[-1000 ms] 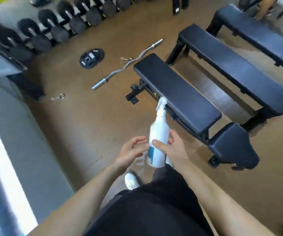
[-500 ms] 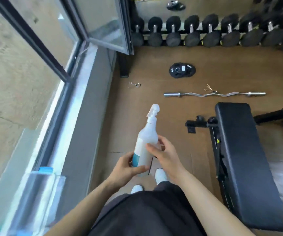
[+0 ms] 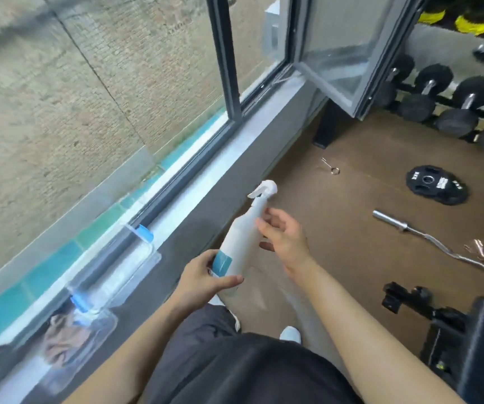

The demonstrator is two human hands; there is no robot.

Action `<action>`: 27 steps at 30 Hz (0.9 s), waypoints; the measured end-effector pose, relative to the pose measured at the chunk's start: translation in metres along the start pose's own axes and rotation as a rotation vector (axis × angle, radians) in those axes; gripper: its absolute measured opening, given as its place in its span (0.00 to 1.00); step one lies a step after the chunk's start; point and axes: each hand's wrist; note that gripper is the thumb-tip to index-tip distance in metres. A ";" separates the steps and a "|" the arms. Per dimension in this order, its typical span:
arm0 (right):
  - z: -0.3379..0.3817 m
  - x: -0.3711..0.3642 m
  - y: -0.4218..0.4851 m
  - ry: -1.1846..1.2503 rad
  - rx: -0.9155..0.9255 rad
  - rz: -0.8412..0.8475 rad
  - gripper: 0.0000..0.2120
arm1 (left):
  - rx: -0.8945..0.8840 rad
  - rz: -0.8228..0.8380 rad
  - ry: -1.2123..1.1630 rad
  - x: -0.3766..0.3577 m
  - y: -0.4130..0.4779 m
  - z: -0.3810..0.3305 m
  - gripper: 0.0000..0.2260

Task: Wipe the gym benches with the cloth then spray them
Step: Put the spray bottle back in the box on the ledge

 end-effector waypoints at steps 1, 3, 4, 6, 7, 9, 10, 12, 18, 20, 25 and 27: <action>0.004 -0.014 0.010 -0.026 -0.010 0.004 0.14 | 0.001 -0.038 0.002 0.010 0.005 0.006 0.24; 0.011 -0.044 0.030 -0.074 -0.043 0.005 0.12 | 0.000 -0.101 0.025 0.033 0.015 0.018 0.27; 0.011 -0.062 0.039 -0.091 -0.051 -0.004 0.13 | 0.004 -0.123 0.039 0.046 0.018 0.023 0.28; 0.013 -0.101 0.056 -0.137 -0.041 -0.021 0.17 | 0.010 -0.163 0.070 0.075 0.024 0.034 0.31; 0.014 -0.121 0.065 -0.163 -0.035 -0.020 0.19 | 0.014 -0.182 0.078 0.089 0.027 0.040 0.32; 0.013 -0.162 0.079 -0.205 -0.033 0.012 0.19 | 0.032 -0.232 0.072 0.114 0.032 0.053 0.33; 0.012 -0.183 0.085 -0.215 -0.037 0.035 0.19 | 0.045 -0.270 0.057 0.126 0.034 0.062 0.32; 0.011 -0.222 0.097 -0.235 -0.048 0.074 0.17 | 0.068 -0.341 0.032 0.150 0.037 0.081 0.31; 0.009 -0.319 0.130 -0.337 -0.049 0.216 0.03 | 0.148 -0.525 0.053 0.208 0.038 0.137 0.33; 0.011 -0.342 0.137 -0.388 -0.070 0.300 0.04 | 0.194 -0.589 0.015 0.219 0.036 0.148 0.33; 0.005 -0.400 0.152 -0.587 -0.051 0.519 0.06 | 0.305 -0.704 -0.169 0.231 0.041 0.180 0.30; -0.004 -0.421 0.157 -0.667 -0.030 0.616 0.03 | 0.350 -0.742 -0.282 0.231 0.044 0.196 0.28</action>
Point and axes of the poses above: each hand's wrist, its own y-axis towards the middle knuckle, its own x-axis out of the back of the hand, z = x × y, and after that the axes turned 6 degrees about -x, right-handed
